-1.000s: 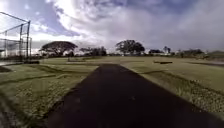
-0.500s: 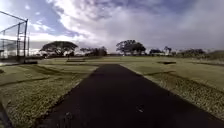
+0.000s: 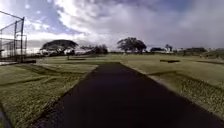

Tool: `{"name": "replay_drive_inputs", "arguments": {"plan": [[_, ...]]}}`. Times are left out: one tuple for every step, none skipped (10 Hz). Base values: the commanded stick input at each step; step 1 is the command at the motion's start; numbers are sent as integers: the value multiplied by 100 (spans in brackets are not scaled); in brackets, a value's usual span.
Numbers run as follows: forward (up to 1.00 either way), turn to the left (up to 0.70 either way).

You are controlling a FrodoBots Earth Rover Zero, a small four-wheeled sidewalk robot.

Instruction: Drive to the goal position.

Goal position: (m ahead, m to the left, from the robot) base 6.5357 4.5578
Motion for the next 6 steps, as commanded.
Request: {"name": "replay_drive_inputs", "arguments": {"plan": [[70, 0], [70, 0], [70, 0], [70, 0], [70, 0], [70, 0]]}}
